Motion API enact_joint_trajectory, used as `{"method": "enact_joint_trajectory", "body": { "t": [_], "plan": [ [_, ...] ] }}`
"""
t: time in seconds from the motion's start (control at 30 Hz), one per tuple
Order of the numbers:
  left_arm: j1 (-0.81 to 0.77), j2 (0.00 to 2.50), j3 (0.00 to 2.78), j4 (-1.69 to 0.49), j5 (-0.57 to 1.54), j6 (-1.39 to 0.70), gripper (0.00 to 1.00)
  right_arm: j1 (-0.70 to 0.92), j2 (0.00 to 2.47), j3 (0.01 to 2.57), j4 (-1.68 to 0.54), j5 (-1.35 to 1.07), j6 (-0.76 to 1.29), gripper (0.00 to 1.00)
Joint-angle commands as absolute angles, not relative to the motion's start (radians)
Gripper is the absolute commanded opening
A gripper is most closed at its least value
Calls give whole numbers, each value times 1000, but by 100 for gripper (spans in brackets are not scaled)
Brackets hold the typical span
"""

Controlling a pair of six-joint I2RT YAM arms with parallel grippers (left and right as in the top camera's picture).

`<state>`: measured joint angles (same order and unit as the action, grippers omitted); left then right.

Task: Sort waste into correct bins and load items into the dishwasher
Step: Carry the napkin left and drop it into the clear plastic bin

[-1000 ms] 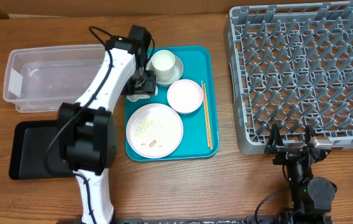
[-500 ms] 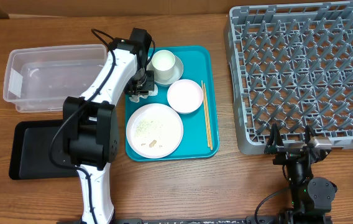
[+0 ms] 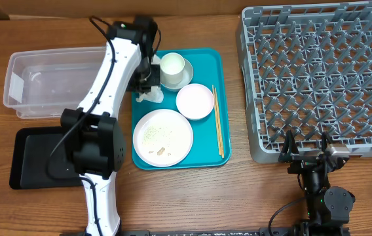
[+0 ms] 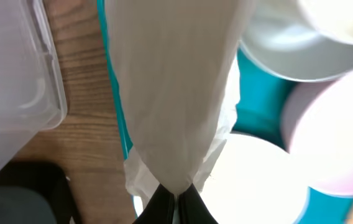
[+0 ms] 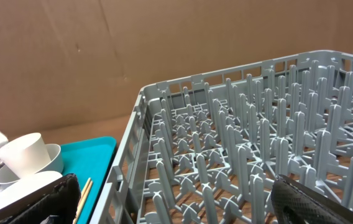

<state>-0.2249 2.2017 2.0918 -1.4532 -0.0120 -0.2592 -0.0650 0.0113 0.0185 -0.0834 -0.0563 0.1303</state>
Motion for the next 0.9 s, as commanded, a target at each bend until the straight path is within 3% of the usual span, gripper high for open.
{"method": "enact_joint_trajectory", "body": {
  "t": [0.0, 0.47, 0.87],
  "plan": [
    [-231, 2199, 2174, -1499, 61, -270, 4, -68, 4, 9, -79, -65, 133, 100],
    [-183, 2195, 2430, -1621, 70, -273, 4, -68, 4, 9, -79, -65, 133, 100],
    [123, 2197, 2559, -1690, -11, -556, 4, -68, 4, 9, -79, -65, 133, 100]
  ]
}}
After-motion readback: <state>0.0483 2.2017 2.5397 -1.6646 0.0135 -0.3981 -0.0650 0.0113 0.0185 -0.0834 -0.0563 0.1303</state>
